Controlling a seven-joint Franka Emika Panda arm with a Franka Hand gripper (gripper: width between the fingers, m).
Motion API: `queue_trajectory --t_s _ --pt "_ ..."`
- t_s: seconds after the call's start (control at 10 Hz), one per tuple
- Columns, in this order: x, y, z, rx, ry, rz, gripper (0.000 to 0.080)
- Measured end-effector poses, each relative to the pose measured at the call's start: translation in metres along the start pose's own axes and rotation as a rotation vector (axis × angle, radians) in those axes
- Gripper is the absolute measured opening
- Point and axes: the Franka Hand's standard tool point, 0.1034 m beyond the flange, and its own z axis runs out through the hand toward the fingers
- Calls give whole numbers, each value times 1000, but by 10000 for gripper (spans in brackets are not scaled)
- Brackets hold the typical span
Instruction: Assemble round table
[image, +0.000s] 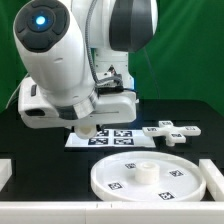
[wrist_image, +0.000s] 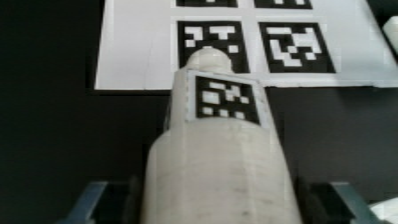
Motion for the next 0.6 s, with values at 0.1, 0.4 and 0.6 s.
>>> queue_trajectory --t_s 0.1,0.4,0.6 --pt "2 1 -3 -7 56 0 406" --pt "13 -27 -46 -37 248 -34 406" --pt "19 -30 -68 -40 389 -21 406"
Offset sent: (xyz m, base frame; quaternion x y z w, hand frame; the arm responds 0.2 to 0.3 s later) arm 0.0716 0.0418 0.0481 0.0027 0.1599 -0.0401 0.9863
